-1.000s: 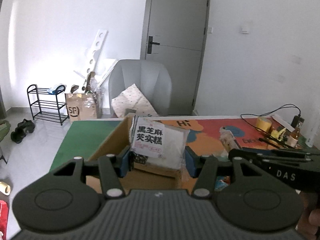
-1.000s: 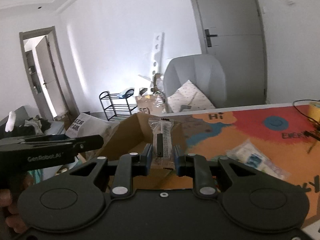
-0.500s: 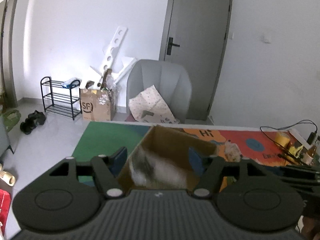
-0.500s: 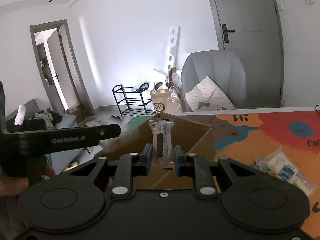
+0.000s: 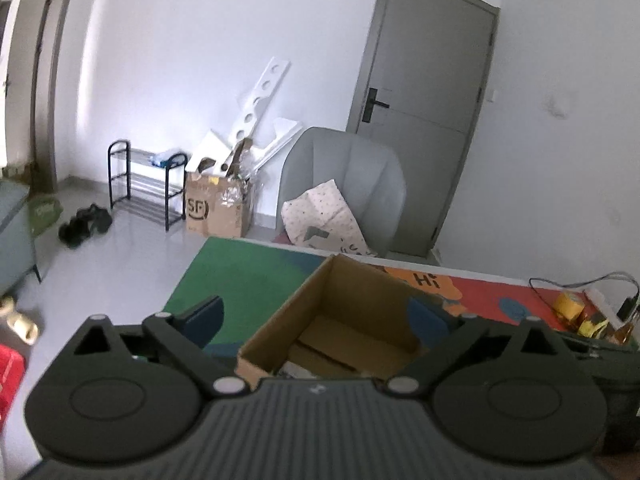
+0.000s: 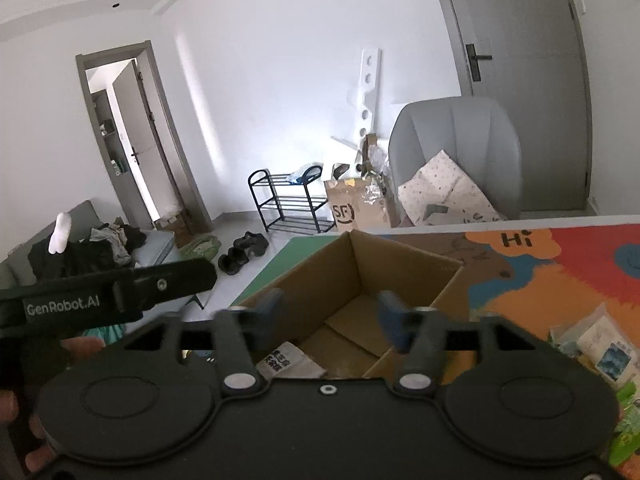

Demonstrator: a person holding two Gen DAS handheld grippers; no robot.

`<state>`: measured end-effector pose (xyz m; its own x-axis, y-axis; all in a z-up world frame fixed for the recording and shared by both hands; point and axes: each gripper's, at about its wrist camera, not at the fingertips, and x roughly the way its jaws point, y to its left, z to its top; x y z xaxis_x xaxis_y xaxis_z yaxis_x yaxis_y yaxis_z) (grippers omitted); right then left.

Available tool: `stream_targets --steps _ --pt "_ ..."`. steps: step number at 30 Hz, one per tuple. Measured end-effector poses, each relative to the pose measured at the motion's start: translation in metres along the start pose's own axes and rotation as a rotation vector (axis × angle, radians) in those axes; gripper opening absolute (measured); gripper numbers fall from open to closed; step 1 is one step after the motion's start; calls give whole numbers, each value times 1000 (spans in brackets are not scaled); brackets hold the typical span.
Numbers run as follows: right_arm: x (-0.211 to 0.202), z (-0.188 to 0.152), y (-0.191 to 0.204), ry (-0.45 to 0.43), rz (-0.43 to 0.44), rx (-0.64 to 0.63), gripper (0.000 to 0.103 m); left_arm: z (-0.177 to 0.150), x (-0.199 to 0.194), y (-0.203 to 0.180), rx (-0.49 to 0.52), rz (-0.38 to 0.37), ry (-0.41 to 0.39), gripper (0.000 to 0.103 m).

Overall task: Organize snacks
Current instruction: 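Move both grippers back over the snack pile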

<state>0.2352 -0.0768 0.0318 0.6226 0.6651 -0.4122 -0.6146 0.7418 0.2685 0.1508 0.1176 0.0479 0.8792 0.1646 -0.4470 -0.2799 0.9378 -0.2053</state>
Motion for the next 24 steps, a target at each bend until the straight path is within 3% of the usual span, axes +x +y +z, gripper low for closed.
stream_targets --steps 5,7,24 --pt "-20 -3 -2 -18 -27 -3 96 -3 -8 -2 -4 -2 -7 99" --pt "-28 -5 -6 -24 -42 0 103 -4 -11 -5 7 2 -13 103" --pt "-95 -30 -64 22 -216 77 103 -32 -16 -52 71 -111 72 103"
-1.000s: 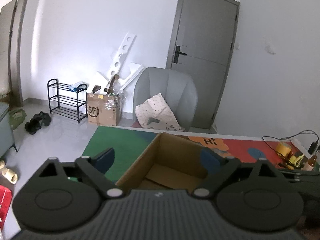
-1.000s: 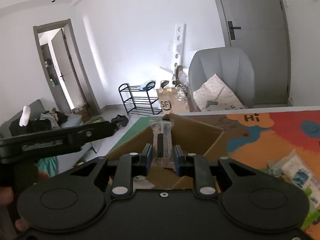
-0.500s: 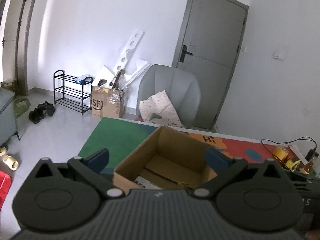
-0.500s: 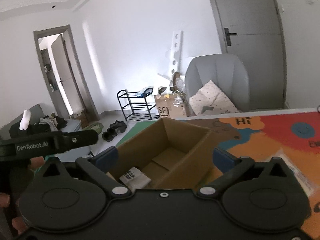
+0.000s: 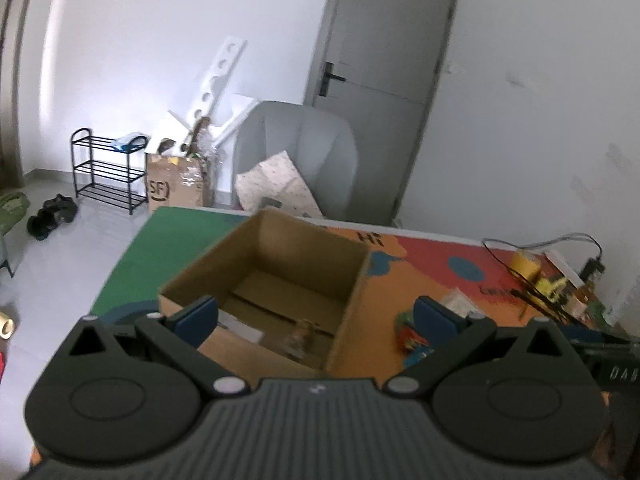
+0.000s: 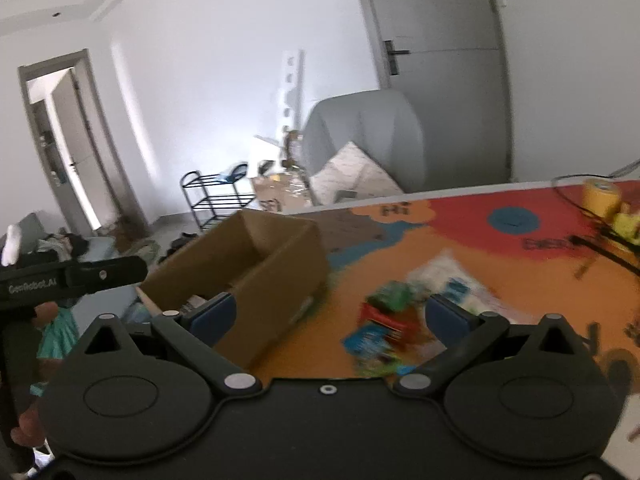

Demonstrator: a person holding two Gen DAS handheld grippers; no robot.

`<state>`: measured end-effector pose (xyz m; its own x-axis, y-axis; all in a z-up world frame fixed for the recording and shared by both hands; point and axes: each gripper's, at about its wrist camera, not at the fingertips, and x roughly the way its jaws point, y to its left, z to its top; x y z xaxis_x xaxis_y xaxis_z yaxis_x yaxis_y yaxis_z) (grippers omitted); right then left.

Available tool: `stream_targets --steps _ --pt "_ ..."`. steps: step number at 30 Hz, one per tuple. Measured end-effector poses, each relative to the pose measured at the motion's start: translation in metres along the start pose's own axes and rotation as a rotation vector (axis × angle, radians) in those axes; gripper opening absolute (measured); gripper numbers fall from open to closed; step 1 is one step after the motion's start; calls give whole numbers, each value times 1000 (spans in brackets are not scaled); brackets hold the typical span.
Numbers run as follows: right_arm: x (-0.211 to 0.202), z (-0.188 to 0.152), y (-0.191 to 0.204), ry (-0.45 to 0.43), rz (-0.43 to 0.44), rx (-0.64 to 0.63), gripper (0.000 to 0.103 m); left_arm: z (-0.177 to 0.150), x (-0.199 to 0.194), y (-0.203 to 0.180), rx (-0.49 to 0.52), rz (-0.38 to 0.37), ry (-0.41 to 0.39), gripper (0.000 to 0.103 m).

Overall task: Organize snacks
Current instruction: 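Move both grippers back over the snack pile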

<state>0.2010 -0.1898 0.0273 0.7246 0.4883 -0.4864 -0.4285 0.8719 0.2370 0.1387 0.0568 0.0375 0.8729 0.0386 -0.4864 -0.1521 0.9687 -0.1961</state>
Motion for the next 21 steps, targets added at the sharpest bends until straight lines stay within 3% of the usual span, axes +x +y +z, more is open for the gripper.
stream_targets --steps 21 --pt "-29 -40 -84 18 -103 193 102 -35 30 -68 61 -128 102 103"
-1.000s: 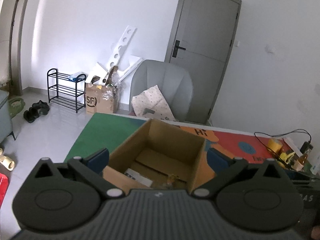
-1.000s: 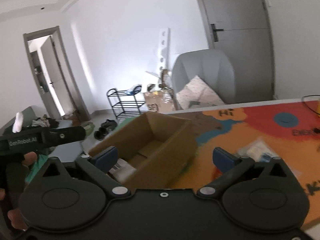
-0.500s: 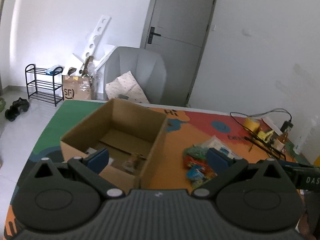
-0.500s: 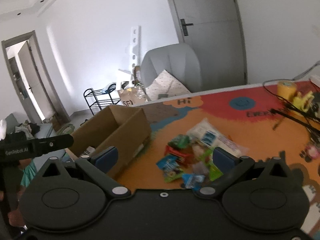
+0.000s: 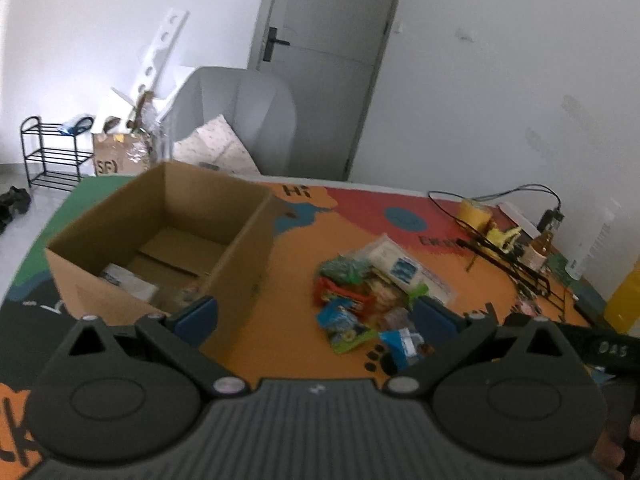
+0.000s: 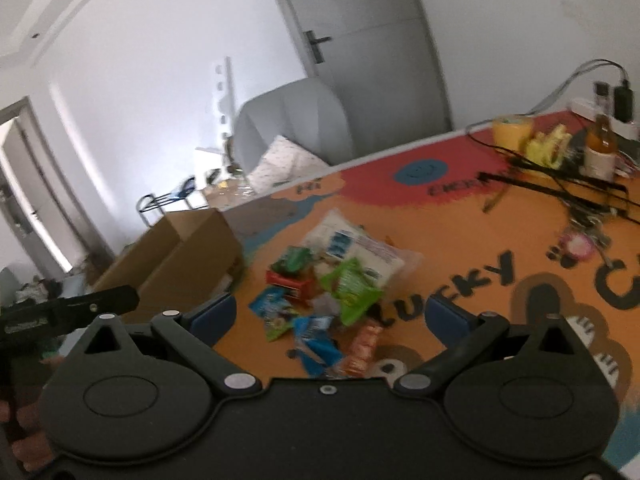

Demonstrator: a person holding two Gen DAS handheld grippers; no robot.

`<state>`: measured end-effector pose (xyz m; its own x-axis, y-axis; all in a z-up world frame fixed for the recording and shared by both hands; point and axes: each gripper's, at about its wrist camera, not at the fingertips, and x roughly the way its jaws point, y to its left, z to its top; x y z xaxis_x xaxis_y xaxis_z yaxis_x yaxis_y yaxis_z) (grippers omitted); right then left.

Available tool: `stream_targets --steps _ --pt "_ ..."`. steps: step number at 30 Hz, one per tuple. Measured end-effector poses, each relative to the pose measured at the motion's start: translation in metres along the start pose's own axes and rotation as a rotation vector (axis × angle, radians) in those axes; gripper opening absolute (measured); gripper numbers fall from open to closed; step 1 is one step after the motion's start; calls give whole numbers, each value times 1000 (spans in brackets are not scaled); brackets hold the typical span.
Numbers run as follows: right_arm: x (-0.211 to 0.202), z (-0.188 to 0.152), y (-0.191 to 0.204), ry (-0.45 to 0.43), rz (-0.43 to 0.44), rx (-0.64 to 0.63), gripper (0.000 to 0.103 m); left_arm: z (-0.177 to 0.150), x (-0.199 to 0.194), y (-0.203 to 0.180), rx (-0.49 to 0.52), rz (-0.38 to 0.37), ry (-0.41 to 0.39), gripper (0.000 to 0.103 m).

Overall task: Organize snacks
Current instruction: 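Move both grippers back over the snack pile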

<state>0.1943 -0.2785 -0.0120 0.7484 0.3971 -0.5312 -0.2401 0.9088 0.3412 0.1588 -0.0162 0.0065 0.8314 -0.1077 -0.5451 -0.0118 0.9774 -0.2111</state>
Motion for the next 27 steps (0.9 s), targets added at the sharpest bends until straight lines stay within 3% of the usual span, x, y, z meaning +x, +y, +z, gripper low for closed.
stream_targets --steps 12,21,24,27 --pt "26 -29 -18 41 -92 82 85 -11 39 -27 49 -82 52 101" --pt "53 -31 -17 65 -122 82 68 -13 66 -35 43 -90 70 91" --pt "63 -32 -18 90 -126 84 55 -14 76 -35 35 -86 80 87" --pt "70 -35 -21 127 -138 90 36 -13 87 -36 30 -82 89 86"
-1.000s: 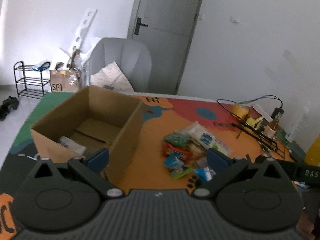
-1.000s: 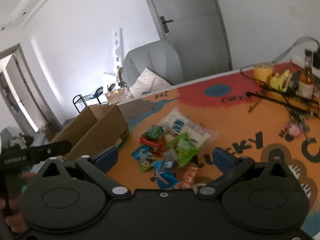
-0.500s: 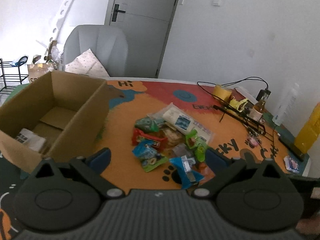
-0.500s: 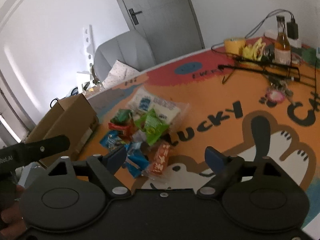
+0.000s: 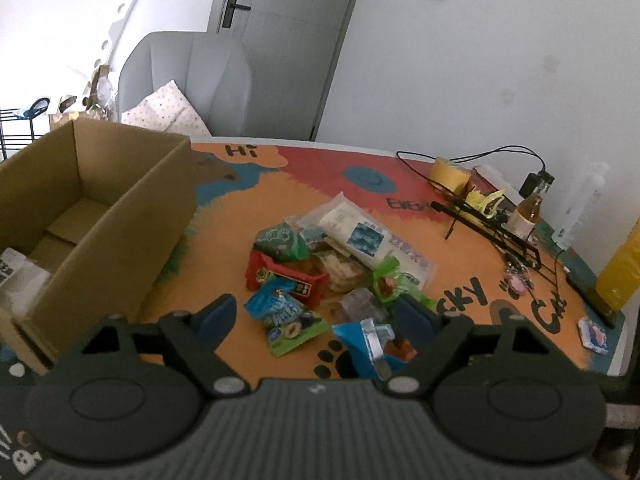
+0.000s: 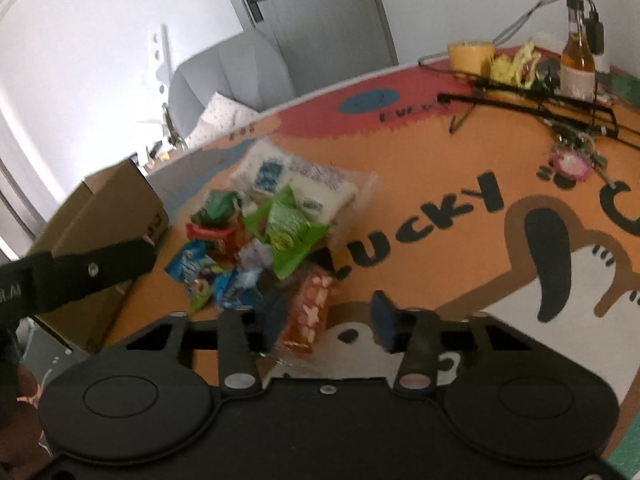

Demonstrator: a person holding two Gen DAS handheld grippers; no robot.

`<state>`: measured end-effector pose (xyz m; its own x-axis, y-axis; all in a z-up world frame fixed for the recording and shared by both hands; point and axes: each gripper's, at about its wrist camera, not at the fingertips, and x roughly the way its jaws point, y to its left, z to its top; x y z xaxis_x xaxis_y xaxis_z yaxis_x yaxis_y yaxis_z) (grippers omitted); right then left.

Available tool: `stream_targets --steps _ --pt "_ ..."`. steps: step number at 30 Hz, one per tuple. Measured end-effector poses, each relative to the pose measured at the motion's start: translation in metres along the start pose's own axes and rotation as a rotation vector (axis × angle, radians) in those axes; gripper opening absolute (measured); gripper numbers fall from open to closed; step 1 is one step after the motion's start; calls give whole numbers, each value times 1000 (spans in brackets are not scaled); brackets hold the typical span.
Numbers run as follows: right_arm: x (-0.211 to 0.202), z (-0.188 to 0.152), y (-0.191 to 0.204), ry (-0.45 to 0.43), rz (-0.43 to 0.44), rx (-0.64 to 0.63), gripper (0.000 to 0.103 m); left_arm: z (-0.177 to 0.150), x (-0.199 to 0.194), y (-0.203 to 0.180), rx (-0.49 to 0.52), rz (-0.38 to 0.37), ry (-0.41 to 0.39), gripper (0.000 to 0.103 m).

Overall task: Organize snacks
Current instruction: 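Move both grippers back over the snack pile, then grasp the blue wrapper with the left gripper while the right grasps the red-white pack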

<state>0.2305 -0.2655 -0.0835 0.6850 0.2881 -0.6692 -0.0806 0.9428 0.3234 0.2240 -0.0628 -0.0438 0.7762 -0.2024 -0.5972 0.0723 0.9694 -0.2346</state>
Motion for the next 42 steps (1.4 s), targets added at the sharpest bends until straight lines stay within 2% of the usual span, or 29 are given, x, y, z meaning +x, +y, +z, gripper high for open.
stream_targets --steps 3,7,11,13,15,16,18,21,24,26,30,32,33,34,35,37,42 --pt "-2 -2 -7 -7 2 9 31 1 10 0 1 2 3 86" --pt "-8 -2 -16 -21 -47 3 12 0 24 0 -8 2 11 86" --pt "-8 -4 -27 -6 -38 38 11 -1 37 1 -19 21 12 84" --pt "-10 -4 -27 -14 -24 41 12 -2 42 3 -31 23 22 79" --pt "-12 -2 -26 -21 -5 46 14 -3 48 4 -42 25 30 73" --pt "-14 -1 -25 -26 18 52 20 -4 50 5 -46 27 31 71" --pt "-17 2 -21 -34 34 50 23 -5 53 5 -48 36 31 69" --pt "-16 3 -14 -34 64 46 33 -7 58 7 -50 52 33 69" --pt "-11 2 -8 -18 65 40 41 -8 62 8 -46 89 34 69" --pt "-6 1 -4 -13 56 36 49 -9 67 11 -54 102 50 69" --pt "10 -1 2 14 28 25 52 -11 71 10 -37 131 55 68" --pt "11 -4 9 4 8 -16 53 -13 70 9 -22 150 53 54" --pt "12 -5 12 2 -4 -40 51 -13 69 9 -13 165 56 39" --pt "11 -6 13 0 -19 -51 44 -13 68 11 -16 168 56 34" --pt "11 -7 13 -1 -26 -57 32 -12 67 14 -31 157 57 33" --pt "10 -7 11 4 -35 -58 21 -12 63 17 -35 135 60 32" --pt "2 -7 5 -16 16 -57 18 -15 44 13 -9 104 24 32"
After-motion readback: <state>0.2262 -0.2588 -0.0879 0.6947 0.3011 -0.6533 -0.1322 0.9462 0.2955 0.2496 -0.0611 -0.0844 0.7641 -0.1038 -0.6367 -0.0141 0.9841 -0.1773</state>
